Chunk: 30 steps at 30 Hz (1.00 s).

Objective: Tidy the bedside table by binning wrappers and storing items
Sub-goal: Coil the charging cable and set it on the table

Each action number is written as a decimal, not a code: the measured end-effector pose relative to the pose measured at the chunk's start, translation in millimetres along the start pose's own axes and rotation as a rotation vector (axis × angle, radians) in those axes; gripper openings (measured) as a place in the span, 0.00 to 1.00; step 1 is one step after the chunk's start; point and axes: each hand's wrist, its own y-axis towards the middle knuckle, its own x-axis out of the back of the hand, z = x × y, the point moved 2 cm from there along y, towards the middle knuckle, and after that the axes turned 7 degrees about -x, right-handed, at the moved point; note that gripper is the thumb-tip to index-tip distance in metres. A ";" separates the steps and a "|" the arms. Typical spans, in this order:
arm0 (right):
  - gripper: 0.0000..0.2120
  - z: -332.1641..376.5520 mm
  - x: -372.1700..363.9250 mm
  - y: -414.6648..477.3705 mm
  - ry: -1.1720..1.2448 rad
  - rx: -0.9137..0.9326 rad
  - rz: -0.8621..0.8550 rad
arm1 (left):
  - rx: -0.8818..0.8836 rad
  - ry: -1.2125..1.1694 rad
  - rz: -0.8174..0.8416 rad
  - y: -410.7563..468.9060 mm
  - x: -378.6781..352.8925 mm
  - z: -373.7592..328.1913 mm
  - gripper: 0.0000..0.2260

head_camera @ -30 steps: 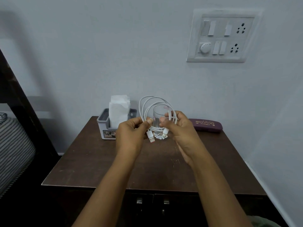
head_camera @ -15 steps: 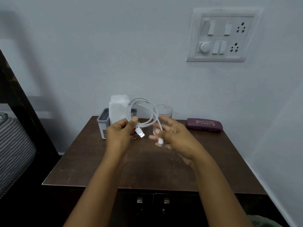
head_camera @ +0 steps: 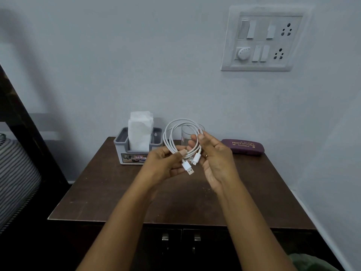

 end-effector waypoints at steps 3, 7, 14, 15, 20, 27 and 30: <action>0.07 1.1 3.6 0.2 0.066 -0.078 0.053 | 0.025 -0.084 0.024 0.8 1.3 0.1 0.08; 0.12 4.8 7.1 -1.3 -0.078 -0.079 0.128 | 0.035 -0.235 -0.061 4.2 4.3 -0.2 0.06; 0.20 6.4 11.6 -2.5 -0.211 -0.069 0.131 | 0.032 -0.302 -0.139 5.6 5.5 1.9 0.05; 0.16 7.3 12.1 -2.7 -0.238 -0.059 0.125 | 0.004 -0.255 -0.138 4.9 5.8 1.2 0.05; 0.10 7.7 12.8 -2.4 -0.315 0.008 0.074 | -0.051 -0.116 -0.116 2.9 7.8 -3.0 0.05; 0.20 7.9 14.9 -3.4 -0.319 -0.071 0.254 | 0.032 -0.258 -0.151 5.0 10.8 -0.7 0.05; 0.25 6.0 15.3 -3.4 -0.319 -0.092 0.333 | 0.048 -0.292 -0.154 5.5 12.5 -0.9 0.05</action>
